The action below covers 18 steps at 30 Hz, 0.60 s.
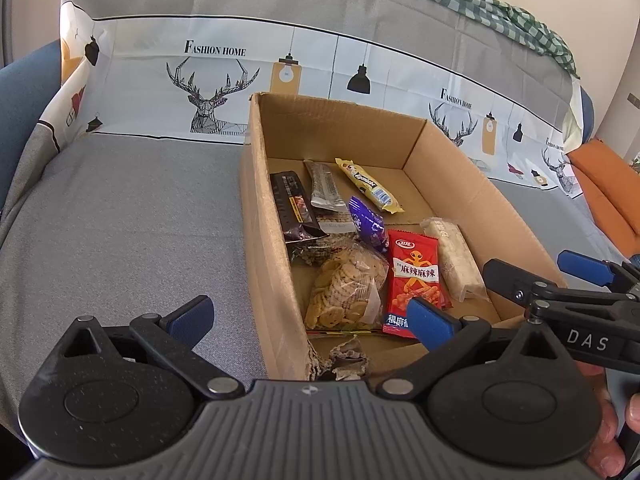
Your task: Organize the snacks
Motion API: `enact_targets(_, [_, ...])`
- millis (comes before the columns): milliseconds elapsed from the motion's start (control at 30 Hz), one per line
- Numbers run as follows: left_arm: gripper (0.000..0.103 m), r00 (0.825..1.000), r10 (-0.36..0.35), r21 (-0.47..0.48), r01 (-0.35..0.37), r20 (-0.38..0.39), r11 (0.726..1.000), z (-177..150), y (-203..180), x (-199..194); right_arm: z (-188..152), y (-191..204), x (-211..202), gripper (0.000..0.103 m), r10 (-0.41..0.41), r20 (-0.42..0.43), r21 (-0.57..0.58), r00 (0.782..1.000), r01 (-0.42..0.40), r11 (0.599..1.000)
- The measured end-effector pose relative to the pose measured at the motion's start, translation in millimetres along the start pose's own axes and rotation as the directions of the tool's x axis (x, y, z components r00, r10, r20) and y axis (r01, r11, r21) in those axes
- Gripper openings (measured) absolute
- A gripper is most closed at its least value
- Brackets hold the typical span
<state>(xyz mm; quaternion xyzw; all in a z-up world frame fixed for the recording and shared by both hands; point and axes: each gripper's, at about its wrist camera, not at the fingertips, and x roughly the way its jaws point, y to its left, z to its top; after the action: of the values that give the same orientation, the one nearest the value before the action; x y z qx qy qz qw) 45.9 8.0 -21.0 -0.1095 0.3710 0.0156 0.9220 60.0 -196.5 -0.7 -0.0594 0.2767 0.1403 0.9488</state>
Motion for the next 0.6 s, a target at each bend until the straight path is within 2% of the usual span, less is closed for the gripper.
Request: enact_targets(600, [0.102,1.000,-0.004,-0.008,0.004,-0.006,1.000,-0.6,-0.1,0.0,0.3,1.4,0.4,0.102,-0.001,-0.002,-0.002,1.000,0.001,1.000])
